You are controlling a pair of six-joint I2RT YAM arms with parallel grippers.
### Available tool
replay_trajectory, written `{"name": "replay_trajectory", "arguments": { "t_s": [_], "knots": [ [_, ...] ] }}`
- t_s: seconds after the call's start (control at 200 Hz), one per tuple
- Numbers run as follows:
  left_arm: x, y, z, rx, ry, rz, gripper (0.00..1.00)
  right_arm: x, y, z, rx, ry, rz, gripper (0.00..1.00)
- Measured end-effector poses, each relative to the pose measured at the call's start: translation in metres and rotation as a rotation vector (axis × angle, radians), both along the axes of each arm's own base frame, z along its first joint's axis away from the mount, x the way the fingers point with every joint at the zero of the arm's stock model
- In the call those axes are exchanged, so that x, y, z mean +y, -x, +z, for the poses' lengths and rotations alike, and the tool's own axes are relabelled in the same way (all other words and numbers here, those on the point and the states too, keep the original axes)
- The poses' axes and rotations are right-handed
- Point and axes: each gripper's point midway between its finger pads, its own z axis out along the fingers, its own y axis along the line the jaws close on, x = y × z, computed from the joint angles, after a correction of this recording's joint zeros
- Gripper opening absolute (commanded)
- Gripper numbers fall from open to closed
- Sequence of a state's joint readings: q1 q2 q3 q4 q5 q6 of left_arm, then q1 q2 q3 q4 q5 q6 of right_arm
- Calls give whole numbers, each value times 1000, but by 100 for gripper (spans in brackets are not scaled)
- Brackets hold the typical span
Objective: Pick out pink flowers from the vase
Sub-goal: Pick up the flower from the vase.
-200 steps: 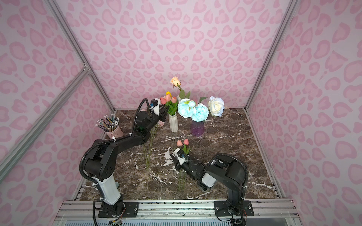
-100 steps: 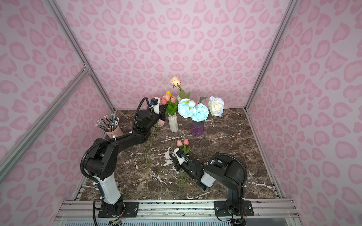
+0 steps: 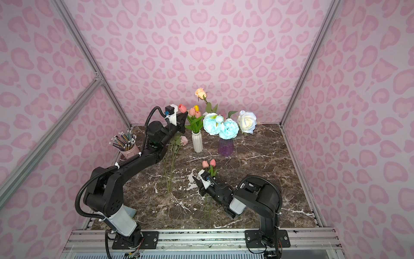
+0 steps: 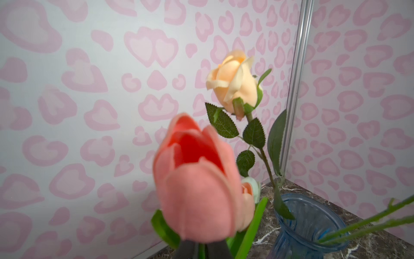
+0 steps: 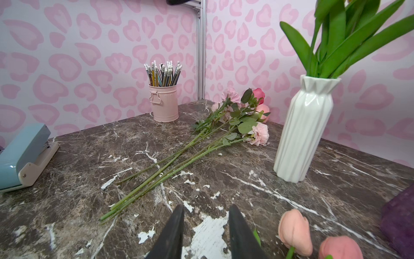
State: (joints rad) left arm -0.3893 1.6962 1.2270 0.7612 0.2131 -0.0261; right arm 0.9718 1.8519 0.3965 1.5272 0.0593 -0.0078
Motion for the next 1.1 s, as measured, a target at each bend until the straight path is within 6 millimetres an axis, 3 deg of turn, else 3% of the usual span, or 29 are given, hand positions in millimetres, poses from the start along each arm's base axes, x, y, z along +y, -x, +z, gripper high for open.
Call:
{"name": "replay_trajectory", "arguments": {
  "t_s": [0.36, 0.7, 0.835, 0.925, 1.0, 1.1],
  "knots": [
    [14, 35, 58, -57, -2, 4, 9, 5, 1, 2, -9, 1, 6, 35],
    [44, 103, 125, -146, 38, 13, 7, 3, 16, 11, -55, 22, 18, 35],
    [58, 141, 156, -190, 83, -2, 7, 2, 29, 34, -111, 0, 19, 35],
    [65, 166, 164, -202, 118, -21, 6, -5, 38, 62, -143, -46, 10, 36],
    [64, 181, 152, -164, 155, -54, 6, -6, 45, 89, -158, -81, 16, 36],
    [52, 193, 120, -65, 190, -121, 6, -5, 53, 133, -158, -141, 44, 37]
  ]
}}
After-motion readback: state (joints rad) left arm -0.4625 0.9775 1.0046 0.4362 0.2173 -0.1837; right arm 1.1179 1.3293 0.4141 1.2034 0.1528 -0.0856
